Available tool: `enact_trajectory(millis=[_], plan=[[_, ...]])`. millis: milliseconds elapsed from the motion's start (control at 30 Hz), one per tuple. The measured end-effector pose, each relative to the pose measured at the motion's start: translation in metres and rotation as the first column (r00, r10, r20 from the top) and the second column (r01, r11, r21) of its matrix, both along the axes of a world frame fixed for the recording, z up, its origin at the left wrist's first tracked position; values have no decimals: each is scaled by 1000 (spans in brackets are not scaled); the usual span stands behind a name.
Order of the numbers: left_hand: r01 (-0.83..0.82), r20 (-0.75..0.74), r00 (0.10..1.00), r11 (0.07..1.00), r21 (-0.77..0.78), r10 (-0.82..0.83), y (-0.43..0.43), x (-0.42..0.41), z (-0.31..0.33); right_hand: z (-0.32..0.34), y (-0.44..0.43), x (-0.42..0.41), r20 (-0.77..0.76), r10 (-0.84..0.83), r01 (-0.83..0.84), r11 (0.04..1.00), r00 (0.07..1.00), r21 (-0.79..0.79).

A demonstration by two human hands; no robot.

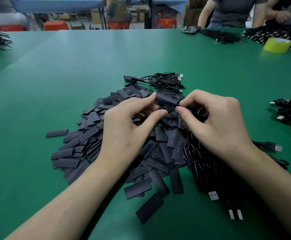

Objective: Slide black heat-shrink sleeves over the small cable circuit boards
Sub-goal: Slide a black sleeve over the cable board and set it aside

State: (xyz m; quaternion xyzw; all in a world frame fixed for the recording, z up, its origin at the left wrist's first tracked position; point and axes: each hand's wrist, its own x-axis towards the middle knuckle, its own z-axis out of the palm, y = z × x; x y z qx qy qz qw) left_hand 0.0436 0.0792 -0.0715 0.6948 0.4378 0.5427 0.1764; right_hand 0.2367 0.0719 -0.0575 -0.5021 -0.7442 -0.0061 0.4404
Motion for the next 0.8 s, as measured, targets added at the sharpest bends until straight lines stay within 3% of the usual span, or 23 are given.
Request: enact_trajectory(millis=[200, 333, 500, 600, 800], plan=[[-7, -172, 985, 1000, -20, 4, 1, -2, -4, 16, 21, 11, 88, -112, 119, 989, 990, -82], [-18, -210, 977, 1000, -9, 16, 1, -2, -5, 41, 75, 4, 250, -156, 198, 968, 955, -153], [15, -264, 964, 1000, -10, -17, 2, -1, -7, 55, 160, -32, 385, -101, 191, 960, 918, -204], [23, -293, 956, 1000, -2, -23, 3, -1, -7, 54, 183, -53, 470, 13, 159, 932, 882, -325], [20, -319, 948, 1000, 6, -17, 6, -2, -12, 51, 135, -33, 467, 62, 86, 953, 882, -289]])
